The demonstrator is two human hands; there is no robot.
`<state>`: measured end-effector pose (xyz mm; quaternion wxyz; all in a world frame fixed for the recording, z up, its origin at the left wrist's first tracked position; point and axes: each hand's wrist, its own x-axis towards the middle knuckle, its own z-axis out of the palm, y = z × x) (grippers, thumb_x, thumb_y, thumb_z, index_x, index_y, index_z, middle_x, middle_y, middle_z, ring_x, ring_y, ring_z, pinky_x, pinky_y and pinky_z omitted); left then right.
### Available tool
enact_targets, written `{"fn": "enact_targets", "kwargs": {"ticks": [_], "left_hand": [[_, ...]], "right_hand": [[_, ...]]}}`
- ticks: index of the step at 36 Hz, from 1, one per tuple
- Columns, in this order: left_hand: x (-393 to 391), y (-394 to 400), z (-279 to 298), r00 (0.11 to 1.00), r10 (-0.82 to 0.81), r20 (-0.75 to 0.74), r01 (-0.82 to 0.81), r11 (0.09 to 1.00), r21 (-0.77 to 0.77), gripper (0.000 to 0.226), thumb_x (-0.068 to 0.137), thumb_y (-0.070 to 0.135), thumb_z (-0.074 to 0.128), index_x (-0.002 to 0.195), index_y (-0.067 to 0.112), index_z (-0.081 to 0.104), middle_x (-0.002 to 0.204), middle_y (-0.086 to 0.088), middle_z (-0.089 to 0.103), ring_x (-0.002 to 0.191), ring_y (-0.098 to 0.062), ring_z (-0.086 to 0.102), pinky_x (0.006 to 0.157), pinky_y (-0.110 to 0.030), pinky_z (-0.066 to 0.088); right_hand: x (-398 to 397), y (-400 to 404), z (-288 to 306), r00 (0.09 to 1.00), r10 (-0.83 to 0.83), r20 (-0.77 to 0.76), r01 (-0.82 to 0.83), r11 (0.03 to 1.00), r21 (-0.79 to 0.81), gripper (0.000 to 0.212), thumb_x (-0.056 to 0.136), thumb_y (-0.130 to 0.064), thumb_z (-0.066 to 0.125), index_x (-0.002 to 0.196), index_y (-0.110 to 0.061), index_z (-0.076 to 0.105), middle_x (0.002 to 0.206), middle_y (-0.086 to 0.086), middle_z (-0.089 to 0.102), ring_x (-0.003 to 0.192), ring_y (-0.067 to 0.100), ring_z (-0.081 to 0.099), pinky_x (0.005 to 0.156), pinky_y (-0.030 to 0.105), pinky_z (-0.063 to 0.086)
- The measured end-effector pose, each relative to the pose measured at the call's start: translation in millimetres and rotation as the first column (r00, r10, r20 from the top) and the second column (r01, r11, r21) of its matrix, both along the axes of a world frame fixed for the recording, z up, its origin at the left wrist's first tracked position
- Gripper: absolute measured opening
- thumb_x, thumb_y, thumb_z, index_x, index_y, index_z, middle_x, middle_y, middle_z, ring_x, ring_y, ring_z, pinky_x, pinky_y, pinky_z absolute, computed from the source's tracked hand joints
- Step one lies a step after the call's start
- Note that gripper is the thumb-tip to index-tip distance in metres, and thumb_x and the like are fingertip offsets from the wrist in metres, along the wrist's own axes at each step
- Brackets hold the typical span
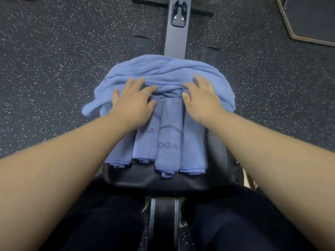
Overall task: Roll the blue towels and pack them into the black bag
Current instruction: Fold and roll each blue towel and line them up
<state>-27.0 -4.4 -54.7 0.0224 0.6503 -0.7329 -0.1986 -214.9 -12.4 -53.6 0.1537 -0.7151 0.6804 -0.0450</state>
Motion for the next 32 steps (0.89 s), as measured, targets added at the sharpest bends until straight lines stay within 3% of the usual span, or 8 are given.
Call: {"fn": "enact_targets", "kwargs": {"ticks": [6,9,13,20,26,29,32], "left_hand": [[2.9,-32.4,-7.7,1.000,-0.029,0.007,0.029,0.998,-0.059,0.037,0.101,0.038,0.035,0.135,0.033,0.049,0.156,0.001,0.022,0.146,-0.019,0.012,0.114,-0.054,0.012],[8.2,-42.3,-11.4,1.000,-0.023,-0.005,0.023,0.998,-0.066,0.037,0.100,0.031,0.040,0.135,0.029,0.050,0.155,0.000,0.027,0.142,-0.022,0.023,0.113,-0.051,0.022],[15.5,-48.9,-12.9,0.994,-0.068,-0.086,0.059,0.993,-0.098,0.036,0.097,0.019,0.049,0.131,0.012,0.053,0.140,-0.010,0.047,0.129,-0.030,0.042,0.107,-0.042,0.034],[16.3,-55.1,3.0,0.998,-0.017,-0.063,0.007,0.986,-0.167,0.027,0.093,0.010,0.054,0.120,0.006,0.056,0.118,-0.018,0.062,0.109,-0.036,0.054,0.087,-0.034,0.036],[29.2,-54.0,20.0,0.992,0.089,-0.089,-0.110,0.955,-0.277,0.019,0.087,0.004,0.047,0.102,0.007,0.057,0.108,-0.021,0.054,0.096,-0.039,0.052,0.080,-0.042,0.039],[36.1,-47.8,32.1,0.967,0.171,-0.190,-0.221,0.934,-0.282,0.016,0.090,0.011,0.045,0.102,0.012,0.054,0.113,-0.014,0.047,0.089,-0.035,0.050,0.078,-0.043,0.040],[39.6,-39.2,48.1,0.920,0.215,-0.328,-0.308,0.914,-0.263,0.011,0.092,0.018,0.040,0.099,0.022,0.046,0.104,-0.007,0.052,0.086,-0.032,0.052,0.076,-0.040,0.041]], "right_hand": [[-6.0,-28.6,-2.4,0.990,0.063,-0.122,-0.053,0.995,0.087,0.033,0.102,-0.031,0.032,0.123,-0.022,0.056,0.157,0.004,0.014,0.146,0.023,0.005,0.115,0.048,0.014],[-5.7,-29.8,-2.8,0.988,0.080,-0.133,-0.082,0.996,-0.015,0.033,0.101,-0.028,0.036,0.127,-0.014,0.050,0.151,0.007,0.028,0.141,0.023,0.021,0.112,0.049,0.023],[-5.8,-24.0,-2.5,0.993,0.086,-0.079,-0.095,0.988,-0.121,0.042,0.099,-0.023,0.040,0.139,-0.009,0.037,0.149,0.008,0.033,0.137,0.027,0.030,0.108,0.047,0.029],[-10.7,-17.6,12.2,0.986,0.166,-0.007,-0.158,0.923,-0.350,0.040,0.087,0.006,0.046,0.126,-0.005,0.051,0.121,0.015,0.051,0.111,0.033,0.047,0.090,0.046,0.038],[-10.9,-9.2,31.7,0.973,0.232,-0.012,-0.220,0.905,-0.365,0.038,0.083,0.011,0.048,0.117,-0.005,0.058,0.109,0.017,0.053,0.094,0.034,0.054,0.076,0.039,0.038],[-14.9,-2.9,48.1,0.996,0.092,-0.003,-0.090,0.960,-0.266,0.028,0.090,0.005,0.039,0.115,-0.007,0.047,0.105,0.009,0.047,0.083,0.029,0.046,0.067,0.037,0.035],[-20.5,-0.7,57.9,0.989,-0.011,-0.148,-0.022,0.975,-0.220,0.022,0.094,-0.003,0.046,0.115,-0.009,0.048,0.110,0.010,0.050,0.086,0.032,0.052,0.068,0.037,0.037]]}}
